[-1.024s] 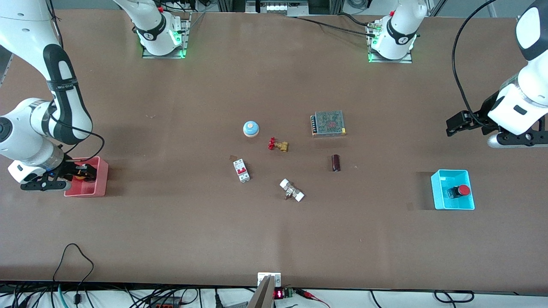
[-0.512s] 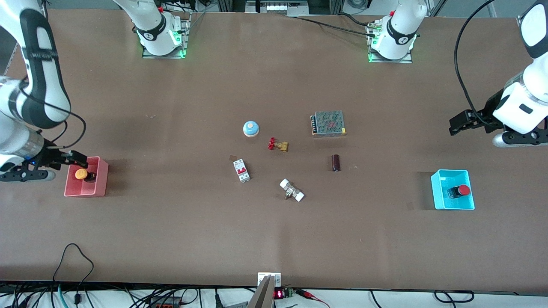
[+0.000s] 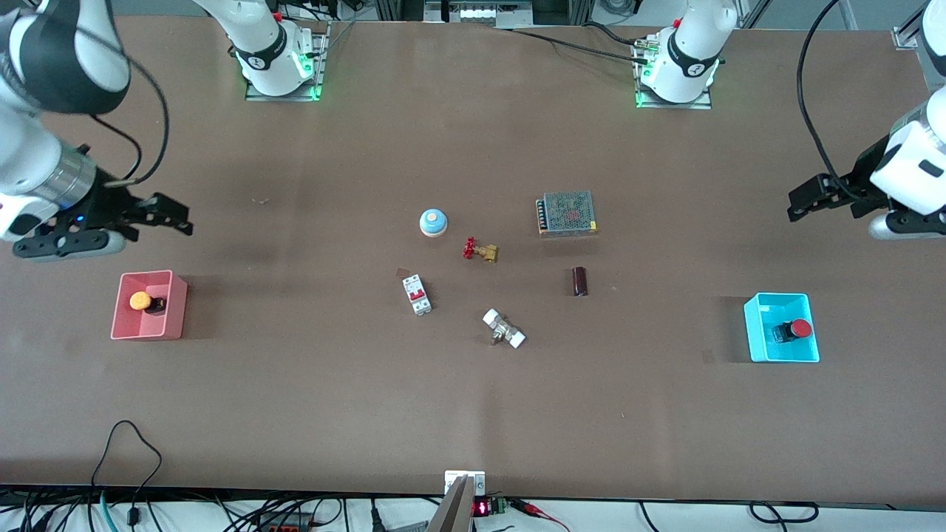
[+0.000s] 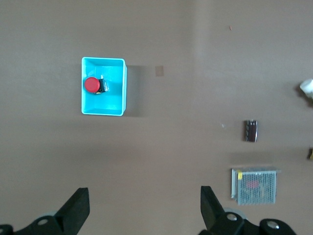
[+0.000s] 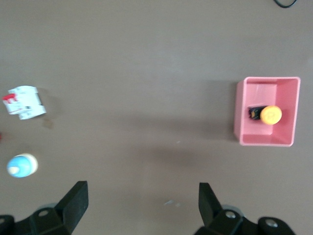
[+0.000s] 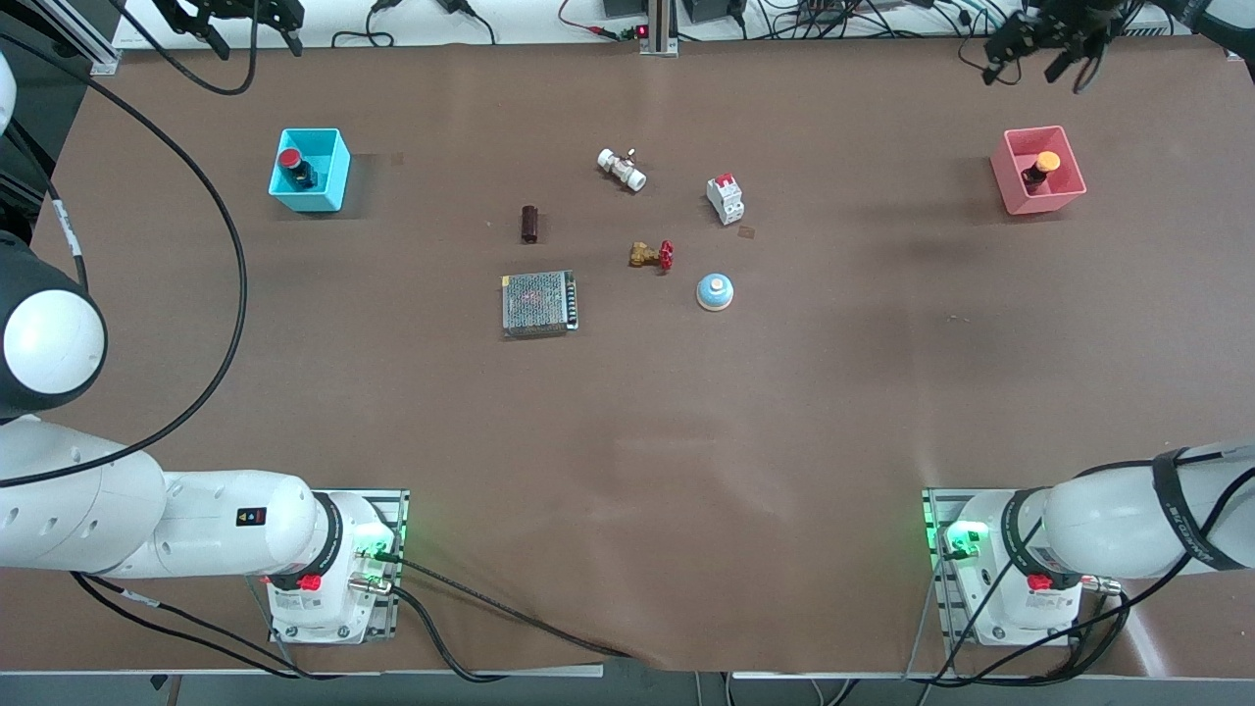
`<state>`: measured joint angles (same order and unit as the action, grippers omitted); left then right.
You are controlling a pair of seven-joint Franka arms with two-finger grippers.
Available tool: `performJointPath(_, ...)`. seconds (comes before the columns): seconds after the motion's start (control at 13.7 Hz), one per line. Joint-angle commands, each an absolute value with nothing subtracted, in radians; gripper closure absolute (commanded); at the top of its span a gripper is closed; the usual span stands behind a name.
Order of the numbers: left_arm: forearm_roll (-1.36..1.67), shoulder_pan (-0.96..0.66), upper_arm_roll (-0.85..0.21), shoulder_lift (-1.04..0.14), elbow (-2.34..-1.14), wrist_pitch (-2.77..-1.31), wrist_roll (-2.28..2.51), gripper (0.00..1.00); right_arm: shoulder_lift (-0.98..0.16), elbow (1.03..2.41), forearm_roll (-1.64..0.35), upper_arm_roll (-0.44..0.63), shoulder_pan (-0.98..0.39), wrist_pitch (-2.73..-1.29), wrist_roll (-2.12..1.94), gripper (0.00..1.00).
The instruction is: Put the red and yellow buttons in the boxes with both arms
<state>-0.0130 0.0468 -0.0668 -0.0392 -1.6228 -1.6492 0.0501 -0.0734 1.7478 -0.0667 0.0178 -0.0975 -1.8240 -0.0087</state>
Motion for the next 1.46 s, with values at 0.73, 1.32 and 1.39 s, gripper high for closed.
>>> performJointPath(0.73,0.000,0.069,-0.069,0.000,-1.652,-1.621,-0.012,0.00,-0.120,1.599,-0.006,-0.048,-0.107,-1.654,0.101,0.00)
performJointPath(1.32,0.000,0.069,-0.067,0.000,-1.652,-1.626,-0.012,0.00,-0.092,1.517,-0.006,0.043,-0.081,-1.488,0.068,0.00)
performJointPath(1.39,-0.002,0.069,-0.067,0.000,-1.652,-1.626,-0.012,0.00,-0.069,1.525,-0.002,0.048,-0.081,-1.486,0.045,0.00)
